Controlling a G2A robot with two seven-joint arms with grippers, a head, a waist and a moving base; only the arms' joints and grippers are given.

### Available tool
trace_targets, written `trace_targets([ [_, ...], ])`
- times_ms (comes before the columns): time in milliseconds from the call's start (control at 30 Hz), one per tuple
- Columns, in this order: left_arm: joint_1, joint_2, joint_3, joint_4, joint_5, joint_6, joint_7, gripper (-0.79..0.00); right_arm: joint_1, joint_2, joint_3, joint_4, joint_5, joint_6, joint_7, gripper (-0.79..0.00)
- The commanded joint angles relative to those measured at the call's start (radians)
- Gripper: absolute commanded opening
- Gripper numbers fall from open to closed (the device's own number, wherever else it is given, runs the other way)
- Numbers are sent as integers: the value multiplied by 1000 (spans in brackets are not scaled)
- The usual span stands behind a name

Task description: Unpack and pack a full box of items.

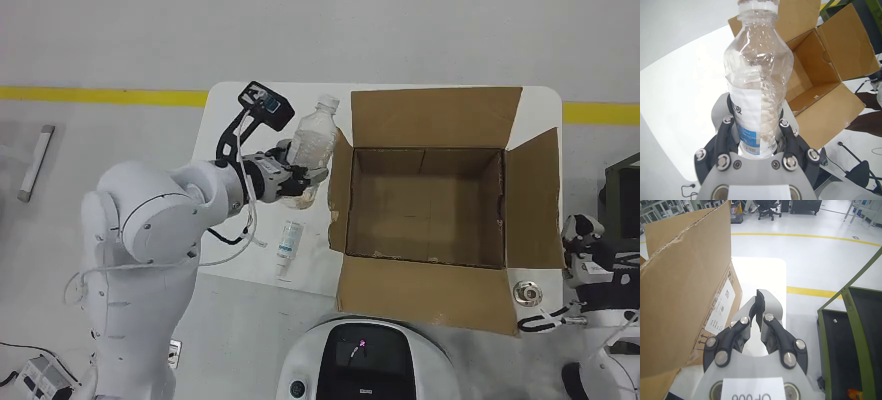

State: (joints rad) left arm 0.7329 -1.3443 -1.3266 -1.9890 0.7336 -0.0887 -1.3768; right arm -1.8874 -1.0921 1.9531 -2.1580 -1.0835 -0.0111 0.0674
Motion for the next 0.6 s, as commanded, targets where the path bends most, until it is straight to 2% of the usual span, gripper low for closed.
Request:
trace_targets([
  [0,-30,-2,8,30,-64,4,27,-785,-6,-3,6,-4,3,3,-4,-785],
  [100,-70,-5,19,77,-169,8,60,-785,-17,-7,15,-13,7,8,-5,-785],
  [367,-154,-11,82,222,-380,11,64,-785,-26,-12,36,-32,8,15,-3,-785],
  [433,-173,-11,94,253,-398,7,66,-785,-26,-12,36,-32,8,15,-3,-785],
  [567,-173,-11,94,253,-398,7,66,-785,-26,-12,36,-32,8,15,-3,-785],
])
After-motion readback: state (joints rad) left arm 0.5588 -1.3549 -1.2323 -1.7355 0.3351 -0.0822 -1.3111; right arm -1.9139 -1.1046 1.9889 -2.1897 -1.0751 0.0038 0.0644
